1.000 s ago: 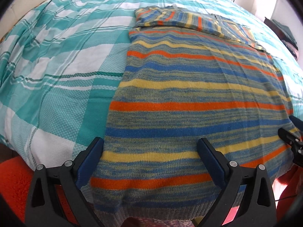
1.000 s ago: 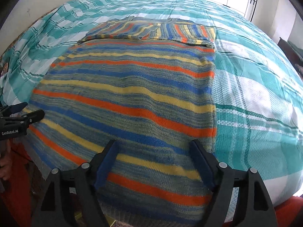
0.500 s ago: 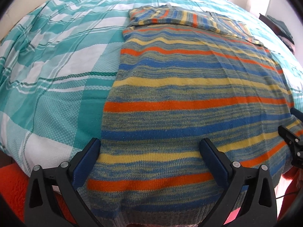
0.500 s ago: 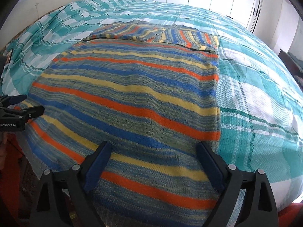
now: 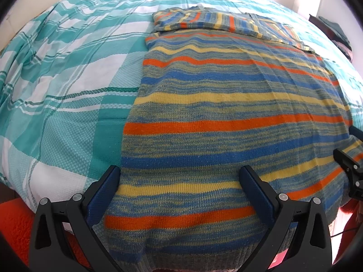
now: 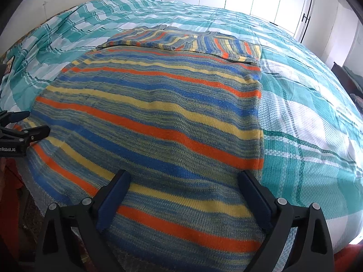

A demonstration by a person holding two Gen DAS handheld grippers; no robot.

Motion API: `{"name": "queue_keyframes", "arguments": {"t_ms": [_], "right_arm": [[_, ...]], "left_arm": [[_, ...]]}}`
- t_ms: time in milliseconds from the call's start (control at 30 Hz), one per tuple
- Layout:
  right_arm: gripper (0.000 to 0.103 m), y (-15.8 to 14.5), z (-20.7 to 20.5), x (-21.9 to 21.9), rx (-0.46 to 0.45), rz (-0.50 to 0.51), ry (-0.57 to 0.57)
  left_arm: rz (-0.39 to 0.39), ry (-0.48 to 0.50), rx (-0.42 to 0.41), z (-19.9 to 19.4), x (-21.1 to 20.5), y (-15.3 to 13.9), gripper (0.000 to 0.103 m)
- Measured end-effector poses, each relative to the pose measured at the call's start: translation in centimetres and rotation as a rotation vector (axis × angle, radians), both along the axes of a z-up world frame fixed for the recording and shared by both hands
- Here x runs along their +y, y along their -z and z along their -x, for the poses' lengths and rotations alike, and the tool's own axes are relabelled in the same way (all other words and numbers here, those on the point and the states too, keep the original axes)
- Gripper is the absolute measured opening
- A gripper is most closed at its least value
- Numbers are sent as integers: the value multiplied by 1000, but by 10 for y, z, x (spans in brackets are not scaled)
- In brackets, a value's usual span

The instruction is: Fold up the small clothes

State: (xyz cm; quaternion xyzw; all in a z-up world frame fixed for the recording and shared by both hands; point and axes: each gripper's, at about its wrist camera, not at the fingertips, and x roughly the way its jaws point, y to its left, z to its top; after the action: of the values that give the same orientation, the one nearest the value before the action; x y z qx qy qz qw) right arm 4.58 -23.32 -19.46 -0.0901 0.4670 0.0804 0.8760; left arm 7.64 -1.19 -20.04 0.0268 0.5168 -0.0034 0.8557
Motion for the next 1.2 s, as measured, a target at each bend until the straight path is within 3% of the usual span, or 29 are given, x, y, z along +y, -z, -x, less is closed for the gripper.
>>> {"name": "queue_keyframes", "arguments": {"t_ms": [1200], "right_arm": [[100, 2, 1, 0, -8, 2, 1]], "left_arm": [[-9, 7, 6, -2, -2, 2, 102]]}}
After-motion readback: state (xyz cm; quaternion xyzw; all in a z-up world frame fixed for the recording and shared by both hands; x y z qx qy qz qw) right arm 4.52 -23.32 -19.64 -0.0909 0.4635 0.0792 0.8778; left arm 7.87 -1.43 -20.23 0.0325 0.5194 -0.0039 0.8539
